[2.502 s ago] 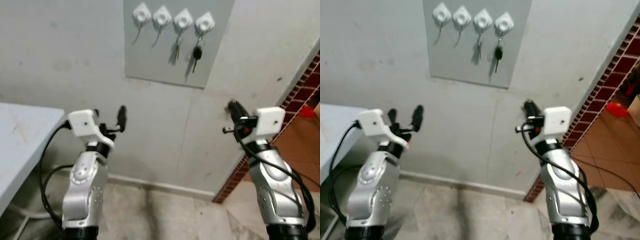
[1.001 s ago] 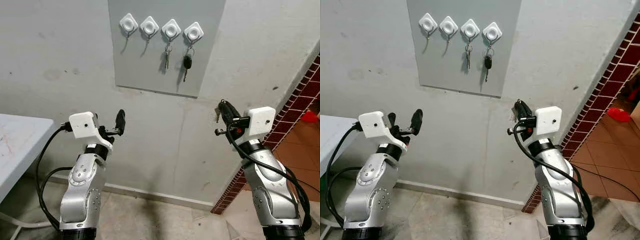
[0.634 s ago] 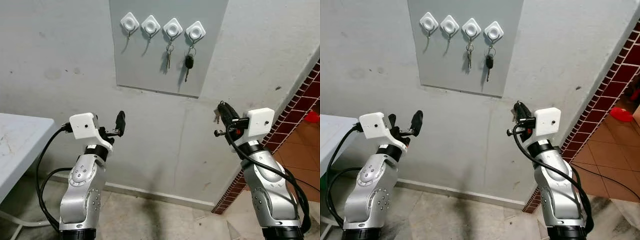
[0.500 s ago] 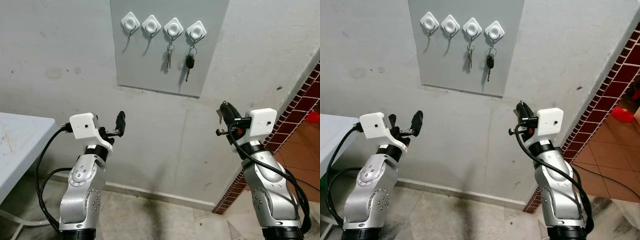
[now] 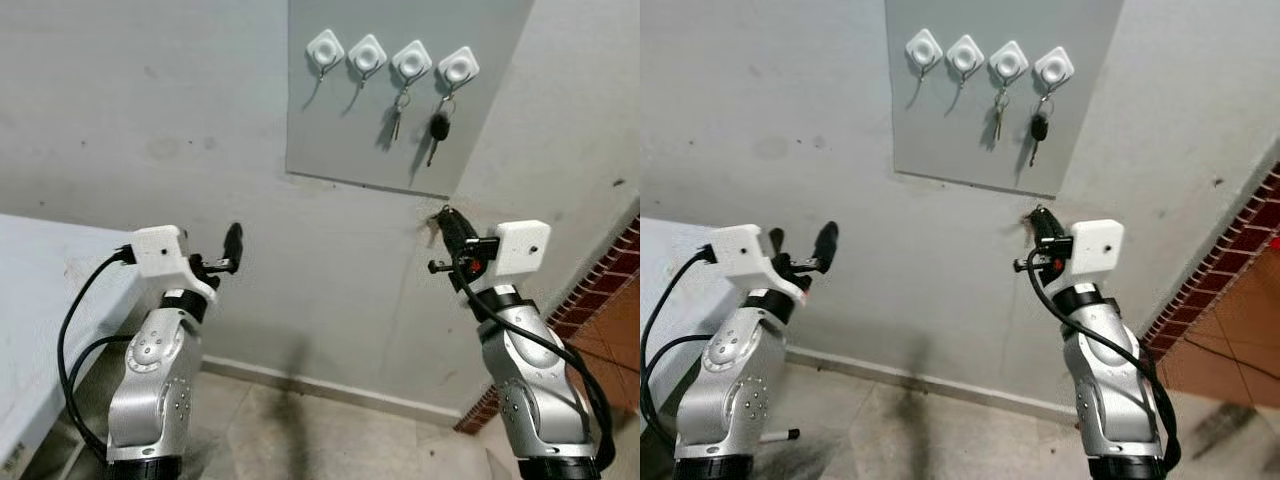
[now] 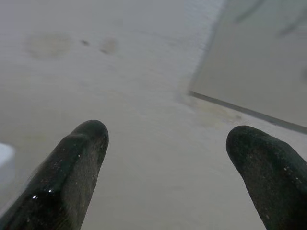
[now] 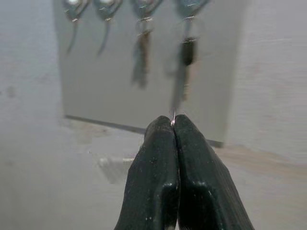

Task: Hang keys on a hook

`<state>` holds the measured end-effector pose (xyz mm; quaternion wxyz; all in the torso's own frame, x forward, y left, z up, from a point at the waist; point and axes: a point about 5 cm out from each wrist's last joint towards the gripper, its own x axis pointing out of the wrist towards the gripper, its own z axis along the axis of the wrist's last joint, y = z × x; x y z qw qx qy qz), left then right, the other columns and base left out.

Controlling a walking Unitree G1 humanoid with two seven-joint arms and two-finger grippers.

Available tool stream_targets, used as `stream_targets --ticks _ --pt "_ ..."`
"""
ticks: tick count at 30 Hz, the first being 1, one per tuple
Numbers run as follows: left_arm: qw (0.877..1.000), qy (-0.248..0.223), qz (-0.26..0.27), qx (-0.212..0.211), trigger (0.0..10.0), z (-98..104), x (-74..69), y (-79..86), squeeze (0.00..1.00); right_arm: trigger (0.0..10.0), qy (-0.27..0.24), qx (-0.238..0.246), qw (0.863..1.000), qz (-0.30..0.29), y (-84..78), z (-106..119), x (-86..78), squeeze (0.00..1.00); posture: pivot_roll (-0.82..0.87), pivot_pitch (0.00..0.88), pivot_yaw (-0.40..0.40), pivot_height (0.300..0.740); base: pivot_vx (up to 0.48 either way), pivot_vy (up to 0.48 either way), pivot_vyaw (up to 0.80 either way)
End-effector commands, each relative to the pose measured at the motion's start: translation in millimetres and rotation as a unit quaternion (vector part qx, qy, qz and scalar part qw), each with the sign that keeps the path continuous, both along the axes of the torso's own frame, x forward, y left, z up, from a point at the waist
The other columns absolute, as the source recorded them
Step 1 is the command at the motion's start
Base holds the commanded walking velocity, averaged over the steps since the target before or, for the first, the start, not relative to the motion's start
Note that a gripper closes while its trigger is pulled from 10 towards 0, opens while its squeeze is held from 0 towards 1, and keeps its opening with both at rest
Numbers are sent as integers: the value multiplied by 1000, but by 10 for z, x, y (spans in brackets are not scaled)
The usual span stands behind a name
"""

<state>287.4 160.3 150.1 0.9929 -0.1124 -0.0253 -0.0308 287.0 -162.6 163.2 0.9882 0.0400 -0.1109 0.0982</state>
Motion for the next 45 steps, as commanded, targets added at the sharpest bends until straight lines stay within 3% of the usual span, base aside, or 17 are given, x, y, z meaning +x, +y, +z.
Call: stream_targets --ticks 1,23,45 --pt "1000 -8 -11 3 10000 52 1 -52 0 10000 -3 1 1000 -9 -39 29 -2 0 13 0 -55 740 0 480 0" --pt "1000 2 -9 23 10000 40 24 -84 0 10000 -6 1 1000 -4 -3 39 -18 0 3 0 -40 740 0 22 0" --pt "996 -3 -62 58 10000 148 221 -153 0 10000 -17 17 999 -47 -35 2 -33 0 -34 6 69 740 0 0 0"
